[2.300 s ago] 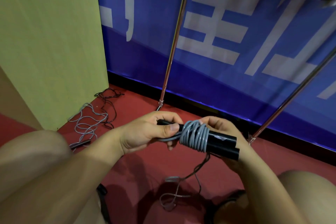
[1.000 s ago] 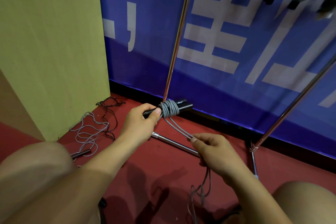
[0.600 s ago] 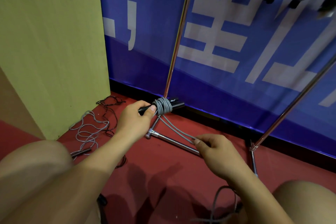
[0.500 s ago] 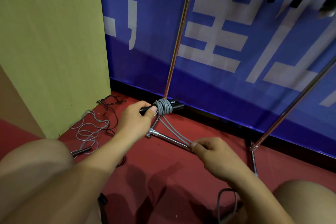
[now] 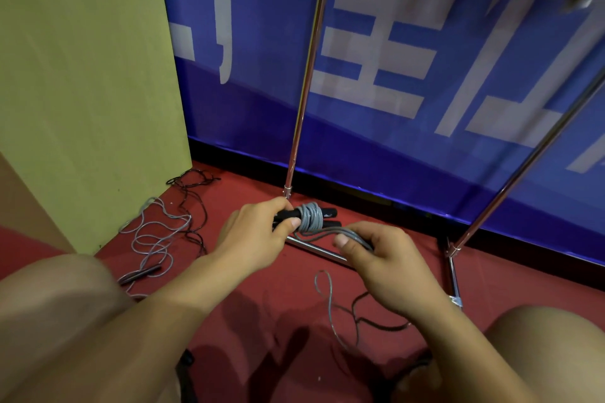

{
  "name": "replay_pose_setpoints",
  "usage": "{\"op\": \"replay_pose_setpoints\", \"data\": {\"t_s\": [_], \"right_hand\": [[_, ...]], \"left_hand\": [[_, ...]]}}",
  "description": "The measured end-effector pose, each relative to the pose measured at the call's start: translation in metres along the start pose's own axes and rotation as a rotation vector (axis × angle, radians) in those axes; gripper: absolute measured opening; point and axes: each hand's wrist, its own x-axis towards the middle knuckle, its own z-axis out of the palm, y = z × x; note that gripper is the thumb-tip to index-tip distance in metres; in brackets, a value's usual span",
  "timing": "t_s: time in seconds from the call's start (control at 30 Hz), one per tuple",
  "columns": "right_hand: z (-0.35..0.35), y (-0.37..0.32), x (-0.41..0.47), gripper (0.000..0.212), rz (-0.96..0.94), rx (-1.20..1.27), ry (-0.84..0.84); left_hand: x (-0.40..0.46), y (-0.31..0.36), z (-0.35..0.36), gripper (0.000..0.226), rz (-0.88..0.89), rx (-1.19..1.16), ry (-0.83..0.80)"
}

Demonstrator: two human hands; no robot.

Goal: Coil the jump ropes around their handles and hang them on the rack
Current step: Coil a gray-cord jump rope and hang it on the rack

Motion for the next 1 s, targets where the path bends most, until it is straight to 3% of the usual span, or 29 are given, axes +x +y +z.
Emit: {"op": "replay_pose_setpoints", "data": {"t_s": [0.1, 0.27, 0.43, 0.73, 1.0], "right_hand": [[-0.001, 0.0, 0.001, 0.016, 0.028, 0.027, 0.076], [-0.003, 0.005, 0.003, 0.025, 0.084, -0.041, 0.236], [-0.007, 0.008, 0.007, 0.018, 0.134, -0.085, 0.296], [-0.015, 0.012, 0.012, 0.017, 0.174, -0.078, 0.319], [-0.036, 0.016, 0.013, 0.024, 0.272, 0.23, 0.279]], "left_hand": [[-0.005, 0.006, 0.004, 0.014, 0.084, 0.022, -0.112], [-0.011, 0.009, 0.003, 0.02, 0.27, 0.001, -0.29], [-0.017, 0.015, -0.002, 0.016, 0.361, -0.137, -0.359], [-0.018, 0.017, -0.006, 0.009, 0.304, -0.41, -0.431], [-0.014, 0.021, -0.017, 0.006, 0.257, -0.735, -0.512]]}}
